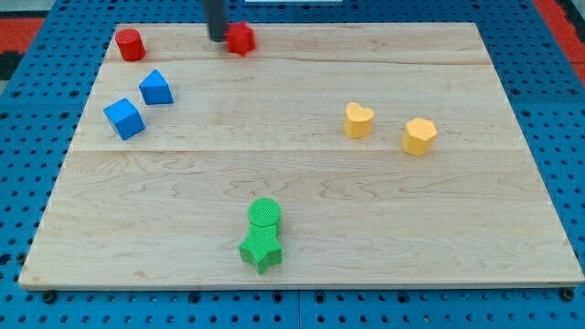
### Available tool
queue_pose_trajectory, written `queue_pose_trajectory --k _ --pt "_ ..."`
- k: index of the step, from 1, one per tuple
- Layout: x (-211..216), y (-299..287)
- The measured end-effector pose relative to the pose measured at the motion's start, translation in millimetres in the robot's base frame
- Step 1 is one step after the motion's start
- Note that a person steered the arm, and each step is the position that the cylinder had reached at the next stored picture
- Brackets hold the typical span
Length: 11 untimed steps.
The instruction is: Move the red circle below the red star
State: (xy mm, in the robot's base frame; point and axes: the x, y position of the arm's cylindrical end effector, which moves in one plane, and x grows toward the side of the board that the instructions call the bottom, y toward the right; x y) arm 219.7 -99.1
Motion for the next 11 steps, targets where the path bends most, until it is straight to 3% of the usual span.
queue_pose_trajectory --k 1,3,4,6,7,8,10,11 --pt "-28 -59" --pt "-21 -182" --pt "18 -187" --pt "25 -64" --pt "33 -118" --pt "51 -103" --pt "48 39" --pt "110 51"
